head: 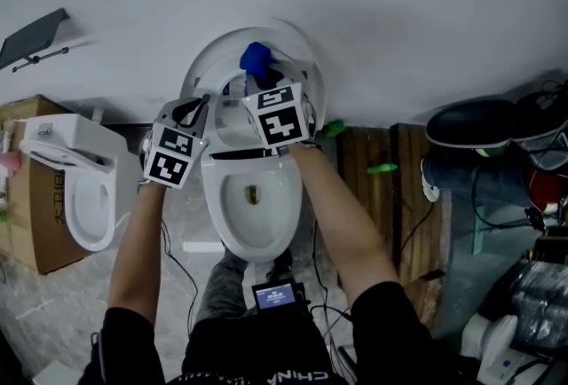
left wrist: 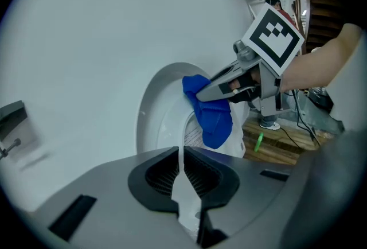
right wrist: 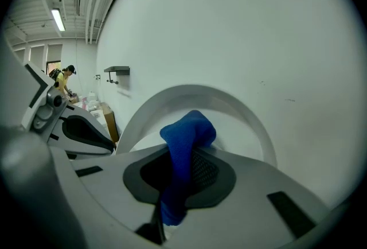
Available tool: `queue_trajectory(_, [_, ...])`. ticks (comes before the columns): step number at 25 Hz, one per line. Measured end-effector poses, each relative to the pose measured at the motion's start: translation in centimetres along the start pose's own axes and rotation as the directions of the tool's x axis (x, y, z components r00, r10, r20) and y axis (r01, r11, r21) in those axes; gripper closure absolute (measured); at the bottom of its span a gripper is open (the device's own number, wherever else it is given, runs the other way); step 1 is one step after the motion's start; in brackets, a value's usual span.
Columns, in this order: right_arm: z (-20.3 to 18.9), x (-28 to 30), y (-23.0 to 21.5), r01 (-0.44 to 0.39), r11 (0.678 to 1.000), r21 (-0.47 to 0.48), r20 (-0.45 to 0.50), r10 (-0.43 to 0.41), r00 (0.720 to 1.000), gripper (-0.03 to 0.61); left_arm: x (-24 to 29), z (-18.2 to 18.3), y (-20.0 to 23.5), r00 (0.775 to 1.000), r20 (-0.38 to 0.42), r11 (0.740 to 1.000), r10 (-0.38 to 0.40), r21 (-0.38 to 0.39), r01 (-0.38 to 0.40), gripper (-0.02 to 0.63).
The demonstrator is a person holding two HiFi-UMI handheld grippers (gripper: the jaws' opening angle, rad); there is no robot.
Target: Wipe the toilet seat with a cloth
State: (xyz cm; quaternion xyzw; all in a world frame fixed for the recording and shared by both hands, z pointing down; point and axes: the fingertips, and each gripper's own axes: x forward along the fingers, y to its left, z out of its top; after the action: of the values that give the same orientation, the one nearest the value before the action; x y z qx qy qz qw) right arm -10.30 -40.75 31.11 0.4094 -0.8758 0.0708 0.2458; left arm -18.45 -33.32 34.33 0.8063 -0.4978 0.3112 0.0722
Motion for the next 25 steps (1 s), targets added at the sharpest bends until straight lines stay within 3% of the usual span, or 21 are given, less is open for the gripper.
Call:
queue_trajectory(5, [-0.1,-2.3,-1.7,0.002,1.000,0.005,0.002,-0.002,1.000,0.528,1.8,2.6,-0.9,1.000,0.010,0.998,-0.009,0.060,0.009,0.593])
queue_trajectory(8, [-0.6,-3.3,-2.3,-0.015,1.000,-0.002,-0.002,0.014,1.000,0.529,3.1,3.9,-1.2,1.000,0.002,0.997,-0.030,0.067,0.029,0.492])
queue_trajectory(12, [-1.5,-4.4,-2.7,-0.033,0.999,-0.017,-0.012,0.033,0.999,0.528,4.9,5.4,-1.0,1.000,-0.003,0.992,-0.007,0.123,0.008,0.442])
queue_trajectory(19, [-2.8,-5.8,-3.8,-0.038,0.999,-0.039,-0.022,0.037,0.999,0.529,7.4,7.5,-0.2,0.992,-0.015,0.944,0.126,0.309,-0.115,0.375])
queue_trajectory(25, [-3.7,-6.7,-5.0,-0.033,0.999,-0.031,-0.023,0.032,0.999,0.528,9.2,7.0,-0.6,0.989,-0.087,0.918,0.122,0.388,-0.079,0.358])
